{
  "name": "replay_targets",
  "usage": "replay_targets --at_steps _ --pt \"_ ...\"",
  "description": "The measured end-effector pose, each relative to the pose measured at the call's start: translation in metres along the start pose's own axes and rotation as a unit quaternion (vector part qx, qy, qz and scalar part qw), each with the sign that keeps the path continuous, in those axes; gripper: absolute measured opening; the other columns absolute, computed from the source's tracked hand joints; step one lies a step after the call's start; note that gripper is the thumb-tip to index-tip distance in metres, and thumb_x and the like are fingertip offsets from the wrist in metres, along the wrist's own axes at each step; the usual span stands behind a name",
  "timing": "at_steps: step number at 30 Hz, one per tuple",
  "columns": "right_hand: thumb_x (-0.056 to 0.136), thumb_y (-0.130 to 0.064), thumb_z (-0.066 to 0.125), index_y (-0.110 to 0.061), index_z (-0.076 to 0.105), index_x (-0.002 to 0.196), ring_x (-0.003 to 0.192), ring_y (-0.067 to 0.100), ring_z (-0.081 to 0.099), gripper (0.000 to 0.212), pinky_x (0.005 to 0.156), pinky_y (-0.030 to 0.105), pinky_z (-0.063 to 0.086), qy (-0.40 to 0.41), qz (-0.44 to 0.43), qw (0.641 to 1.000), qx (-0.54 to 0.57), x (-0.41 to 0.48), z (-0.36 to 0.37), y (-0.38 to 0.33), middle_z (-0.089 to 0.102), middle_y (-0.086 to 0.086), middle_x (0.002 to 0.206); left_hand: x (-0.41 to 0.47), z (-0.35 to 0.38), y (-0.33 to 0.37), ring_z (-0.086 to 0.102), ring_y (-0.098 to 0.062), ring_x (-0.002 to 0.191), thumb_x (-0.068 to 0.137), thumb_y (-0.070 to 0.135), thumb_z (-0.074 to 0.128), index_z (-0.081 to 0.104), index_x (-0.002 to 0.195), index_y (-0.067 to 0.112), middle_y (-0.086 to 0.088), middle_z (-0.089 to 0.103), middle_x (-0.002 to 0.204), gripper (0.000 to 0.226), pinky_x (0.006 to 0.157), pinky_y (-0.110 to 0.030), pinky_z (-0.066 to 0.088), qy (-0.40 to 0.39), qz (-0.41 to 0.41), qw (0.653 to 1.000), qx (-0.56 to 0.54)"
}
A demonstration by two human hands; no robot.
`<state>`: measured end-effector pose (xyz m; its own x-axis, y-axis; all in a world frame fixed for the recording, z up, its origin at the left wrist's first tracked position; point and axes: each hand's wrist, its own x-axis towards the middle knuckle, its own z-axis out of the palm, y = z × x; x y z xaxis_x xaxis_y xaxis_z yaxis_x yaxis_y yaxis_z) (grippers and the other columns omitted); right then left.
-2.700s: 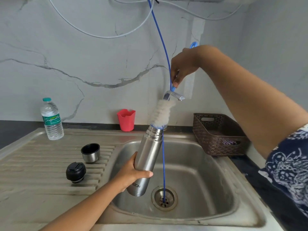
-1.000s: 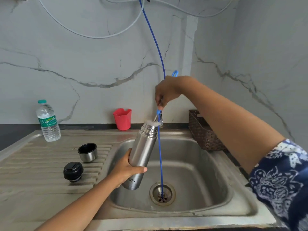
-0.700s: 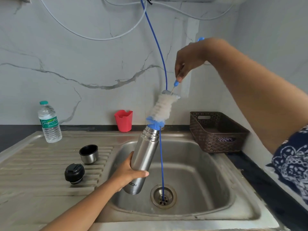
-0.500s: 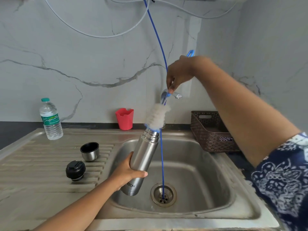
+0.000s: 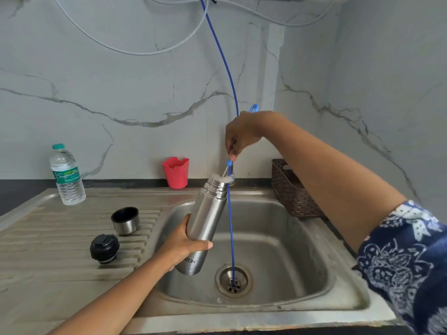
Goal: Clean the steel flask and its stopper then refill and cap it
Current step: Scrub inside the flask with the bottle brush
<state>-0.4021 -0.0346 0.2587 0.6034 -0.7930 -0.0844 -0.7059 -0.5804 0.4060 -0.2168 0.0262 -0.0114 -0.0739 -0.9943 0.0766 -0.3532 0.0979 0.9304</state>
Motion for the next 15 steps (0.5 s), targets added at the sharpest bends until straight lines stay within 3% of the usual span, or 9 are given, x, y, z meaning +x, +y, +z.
replay_targets --at_steps 3,7,12,15 --pt "0.086 -0.045 0.063 -0.025 0.072 0.108 0.081 0.006 0.05 0.031 0.081 0.026 0.032 -0.005 0.029 1.0 0.01 -0.01 -0.02 0.013 0.059 -0.017 0.082 -0.002 -0.003 0.001 0.067 -0.007 0.092 0.045 0.038 0.085 0.048 0.112 0.042 0.007 0.068 0.104 0.076 0.079 -0.026 0.053 0.0 0.004 1.0 0.009" --pt "0.087 -0.043 0.063 -0.023 0.074 0.1 0.098 0.02 0.056 0.026 0.081 0.027 0.032 0.01 0.073 0.997 0.023 -0.029 -0.049 0.041 0.068 0.0 0.101 -0.004 -0.008 -0.003 0.065 -0.009 0.095 0.063 0.014 0.087 0.047 0.116 0.038 0.006 0.066 0.106 0.071 0.07 -0.017 0.048 0.005 0.005 1.0 0.018" --pt "0.088 -0.041 0.062 -0.02 0.074 0.098 0.109 0.023 0.057 0.026 0.083 0.028 0.032 0.002 0.093 0.995 0.038 -0.039 -0.064 0.057 0.067 0.01 0.112 -0.001 -0.003 -0.002 0.064 -0.006 0.094 0.062 0.017 0.087 0.046 0.115 0.039 0.008 0.065 0.106 0.07 0.07 -0.018 0.048 -0.001 0.01 1.0 0.025" --pt "0.087 -0.043 0.062 -0.023 0.074 0.099 0.097 0.018 0.055 0.026 0.081 0.027 0.032 0.002 0.085 0.996 0.02 -0.025 -0.05 0.045 0.068 0.004 0.109 -0.002 -0.004 -0.009 0.064 -0.007 0.094 0.063 0.016 0.088 0.046 0.111 0.042 0.008 0.065 0.107 0.069 0.071 -0.018 0.048 -0.005 0.001 0.999 0.037"
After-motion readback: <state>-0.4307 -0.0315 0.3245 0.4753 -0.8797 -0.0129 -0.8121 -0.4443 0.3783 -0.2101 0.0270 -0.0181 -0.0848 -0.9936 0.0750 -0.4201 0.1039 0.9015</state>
